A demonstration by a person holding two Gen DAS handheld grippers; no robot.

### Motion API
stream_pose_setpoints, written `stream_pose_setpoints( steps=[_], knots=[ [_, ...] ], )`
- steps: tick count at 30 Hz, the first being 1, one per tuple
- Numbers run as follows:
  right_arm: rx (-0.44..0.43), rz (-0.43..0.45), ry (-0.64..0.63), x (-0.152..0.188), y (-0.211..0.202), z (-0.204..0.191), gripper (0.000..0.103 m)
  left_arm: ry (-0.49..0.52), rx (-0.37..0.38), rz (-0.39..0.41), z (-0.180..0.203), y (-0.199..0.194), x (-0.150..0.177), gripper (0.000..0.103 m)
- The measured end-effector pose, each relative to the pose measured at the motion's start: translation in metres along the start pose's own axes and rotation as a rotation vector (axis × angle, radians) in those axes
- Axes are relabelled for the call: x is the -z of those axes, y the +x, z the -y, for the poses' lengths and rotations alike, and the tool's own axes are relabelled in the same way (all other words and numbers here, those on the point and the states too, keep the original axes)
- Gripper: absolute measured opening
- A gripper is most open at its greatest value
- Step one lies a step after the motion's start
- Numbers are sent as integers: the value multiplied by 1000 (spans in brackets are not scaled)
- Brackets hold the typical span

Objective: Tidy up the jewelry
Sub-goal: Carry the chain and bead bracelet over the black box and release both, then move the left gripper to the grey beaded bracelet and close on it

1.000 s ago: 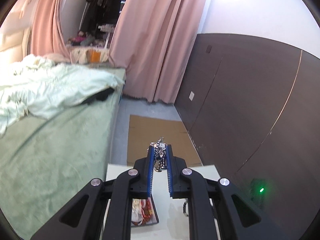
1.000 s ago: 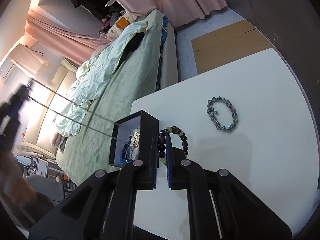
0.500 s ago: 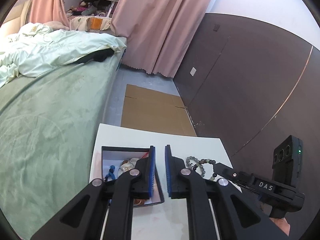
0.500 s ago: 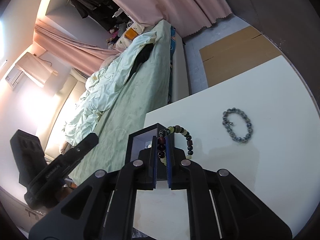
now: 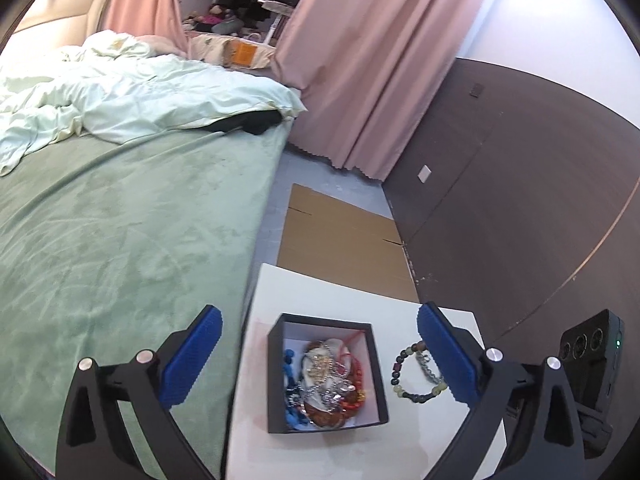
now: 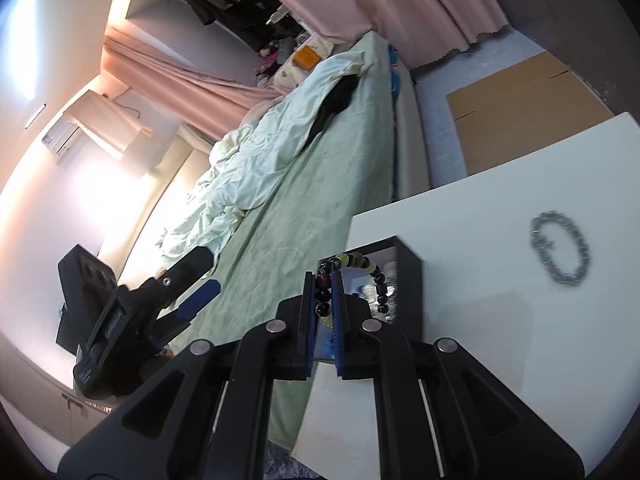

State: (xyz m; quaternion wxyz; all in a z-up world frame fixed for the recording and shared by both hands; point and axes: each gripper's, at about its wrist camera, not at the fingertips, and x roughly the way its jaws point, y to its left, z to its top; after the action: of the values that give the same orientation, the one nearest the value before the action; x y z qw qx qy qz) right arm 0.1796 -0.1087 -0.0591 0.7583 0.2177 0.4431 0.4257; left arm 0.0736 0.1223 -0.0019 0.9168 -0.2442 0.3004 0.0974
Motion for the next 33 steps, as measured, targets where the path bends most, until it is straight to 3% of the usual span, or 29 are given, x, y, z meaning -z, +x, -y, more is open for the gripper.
stream_pose_setpoints(
  steps=[3, 4, 5, 6, 8, 9, 18, 33],
  knots=[
    [-14, -18, -19, 3, 14, -10, 9, -16, -11, 3, -8, -3, -1, 95],
    [-23, -19, -18, 4, 16, -12, 18, -21, -15, 2, -11, -3, -1, 95],
    [-34, -31, -11, 4, 20, -13, 28, -24, -17, 0, -11, -3, -1, 95],
    [-18, -46, -5, 4, 23, -14, 56, -27, -19, -2, -12, -3, -1, 95],
    [50, -18, -11, 5, 19, -13, 90, -32, -22, -8, -13, -2, 0, 95],
    [74, 11, -19, 5, 14, -13, 94, -35, -23, -11, -14, -2, 0, 95],
    [174, 46, -7, 2, -22, 6, 94, -22, -27, -32, -1, 6, 8, 95],
    [319, 132, 72, -8, -89, 55, 97, 134, 17, -99, 71, 38, 37, 95]
  ],
)
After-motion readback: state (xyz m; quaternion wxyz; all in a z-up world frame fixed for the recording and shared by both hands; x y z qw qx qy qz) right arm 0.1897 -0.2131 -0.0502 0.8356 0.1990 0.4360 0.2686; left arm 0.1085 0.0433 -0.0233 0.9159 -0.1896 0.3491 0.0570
